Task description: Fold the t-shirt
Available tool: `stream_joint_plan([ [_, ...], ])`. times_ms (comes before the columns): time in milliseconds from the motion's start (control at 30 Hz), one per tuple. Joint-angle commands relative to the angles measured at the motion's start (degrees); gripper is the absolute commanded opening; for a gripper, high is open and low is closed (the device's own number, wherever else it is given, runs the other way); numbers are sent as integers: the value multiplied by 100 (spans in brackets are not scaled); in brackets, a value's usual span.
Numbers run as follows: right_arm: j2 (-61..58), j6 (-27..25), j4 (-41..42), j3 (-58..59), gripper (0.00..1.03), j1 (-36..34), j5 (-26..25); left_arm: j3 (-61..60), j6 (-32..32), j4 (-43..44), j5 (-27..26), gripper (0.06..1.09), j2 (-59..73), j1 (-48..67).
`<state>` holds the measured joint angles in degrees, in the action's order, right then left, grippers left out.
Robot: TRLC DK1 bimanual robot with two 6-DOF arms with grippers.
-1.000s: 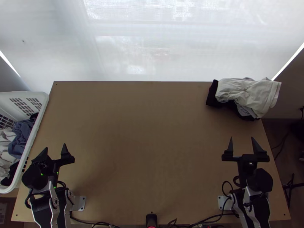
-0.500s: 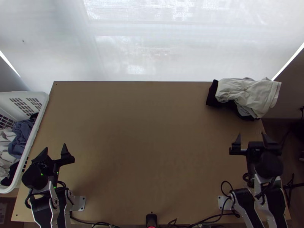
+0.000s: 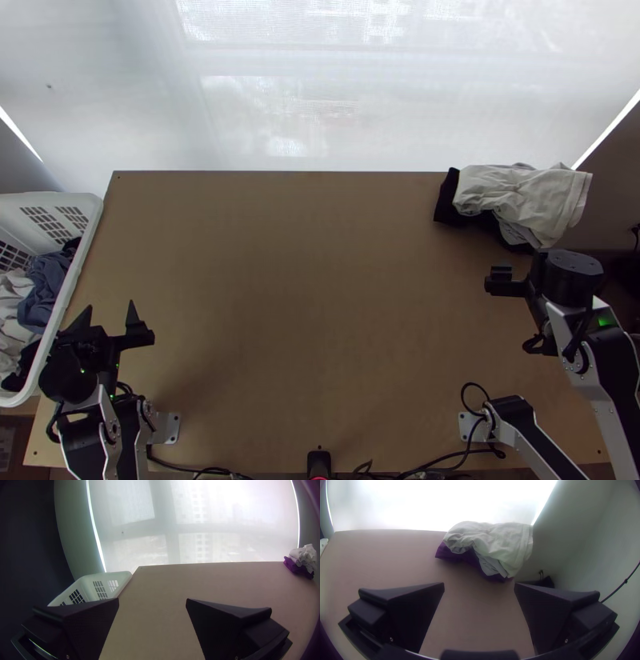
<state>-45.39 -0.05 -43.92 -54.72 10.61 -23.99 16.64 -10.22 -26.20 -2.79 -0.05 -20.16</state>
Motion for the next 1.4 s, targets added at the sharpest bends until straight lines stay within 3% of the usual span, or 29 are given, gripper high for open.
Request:
stream_joint_plan([
  [0, -524, 445, -741, -733, 98, -59, 351, 550, -147, 141, 85, 104, 498, 12],
  [233, -1236, 542, -1743, -1498, 98, -112, 1256, 2449, 459, -114, 112, 104, 3925, -304],
  [333, -1473, 489, -2094, -1726, 98, -86, 1283, 3548, 459, -588, 120, 104, 5428, -489],
  [400, -1535, 454, -2156, -1797, 98, -86, 1283, 4479, 556, -1265, 112, 104, 6571, -787],
  [500, -1561, 454, -2156, -1911, 98, -103, 1283, 6070, 609, -2979, 147, 104, 8425, -1121],
  [567, -1570, 454, -2156, -1972, 98, -112, 1283, 6650, 890, -3339, 613, 104, 9111, -1341],
  [633, -1570, 454, -2156, -1999, 98, -121, 1283, 6949, 987, -3199, 797, 104, 9339, -1596],
  [733, -1579, 445, -2182, -2025, 98, -138, 1283, 6861, 1031, -2170, 885, 104, 9243, -1939],
  [833, -1587, 410, -2252, -2095, 98, -173, 1283, 7107, 661, -1713, 876, 104, 9665, -2273],
  [1067, -1552, 313, -2490, -2122, 98, -279, 1283, 8153, 969, -1626, 876, 104, 11589, -3196],
  [1200, -1508, 234, -2551, -1999, 98, -349, 1283, 8171, 925, -887, 868, 104, 12073, -3547],
  [1367, -1517, -241, -2542, -1841, 98, -393, 1283, 8171, 776, -421, 859, 104, 12662, -3749],
])
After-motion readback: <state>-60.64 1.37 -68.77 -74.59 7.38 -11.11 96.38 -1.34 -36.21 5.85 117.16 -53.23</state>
